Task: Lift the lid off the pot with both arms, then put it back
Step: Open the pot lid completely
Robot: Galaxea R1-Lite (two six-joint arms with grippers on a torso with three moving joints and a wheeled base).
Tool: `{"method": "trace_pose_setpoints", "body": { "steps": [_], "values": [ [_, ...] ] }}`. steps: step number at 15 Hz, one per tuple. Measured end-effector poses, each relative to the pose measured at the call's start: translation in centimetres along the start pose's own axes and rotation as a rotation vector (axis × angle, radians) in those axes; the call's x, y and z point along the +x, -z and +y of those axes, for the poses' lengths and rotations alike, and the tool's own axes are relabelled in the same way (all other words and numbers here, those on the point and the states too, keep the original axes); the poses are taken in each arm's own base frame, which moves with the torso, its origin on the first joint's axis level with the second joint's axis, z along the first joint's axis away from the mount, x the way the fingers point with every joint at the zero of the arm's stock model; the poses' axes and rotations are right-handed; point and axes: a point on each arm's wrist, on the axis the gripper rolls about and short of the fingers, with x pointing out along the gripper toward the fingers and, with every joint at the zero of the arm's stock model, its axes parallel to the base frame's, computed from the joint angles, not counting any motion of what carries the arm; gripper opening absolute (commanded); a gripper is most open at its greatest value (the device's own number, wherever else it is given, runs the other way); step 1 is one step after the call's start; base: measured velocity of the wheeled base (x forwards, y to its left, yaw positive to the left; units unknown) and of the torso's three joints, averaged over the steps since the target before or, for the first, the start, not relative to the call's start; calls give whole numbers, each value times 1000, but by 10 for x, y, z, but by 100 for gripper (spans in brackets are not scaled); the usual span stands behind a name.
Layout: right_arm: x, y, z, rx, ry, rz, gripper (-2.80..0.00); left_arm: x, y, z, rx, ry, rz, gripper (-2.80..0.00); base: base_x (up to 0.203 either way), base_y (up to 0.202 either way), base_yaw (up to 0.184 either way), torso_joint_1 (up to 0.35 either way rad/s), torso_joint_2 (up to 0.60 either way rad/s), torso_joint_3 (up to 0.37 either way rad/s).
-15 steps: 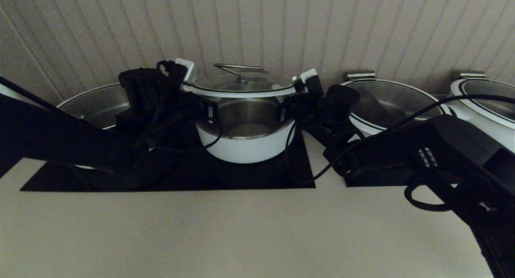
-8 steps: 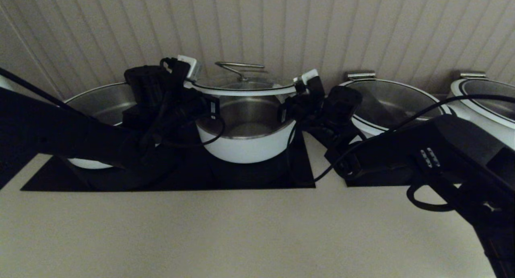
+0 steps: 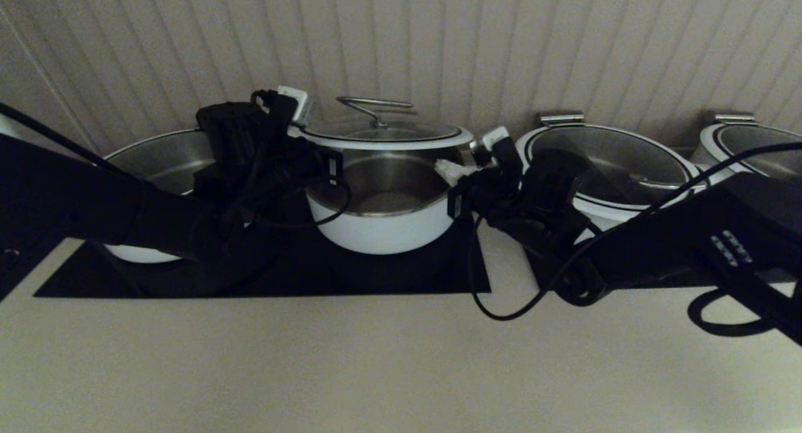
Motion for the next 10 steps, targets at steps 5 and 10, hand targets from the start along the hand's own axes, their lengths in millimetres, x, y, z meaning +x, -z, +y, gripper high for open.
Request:
{"method": "trace_pose_setpoints", "body": {
  "steps": [5,10],
  "values": [
    [-57,-14,0,14,3,104,-280,-1,-2,0,5,1,-4,-280,0,0,0,0,0,0],
    [-129,-44,-26,-24,105,168,-280,-3,-5,0,5,0,-11,-280,0,0,0,0,0,0]
  ]
}}
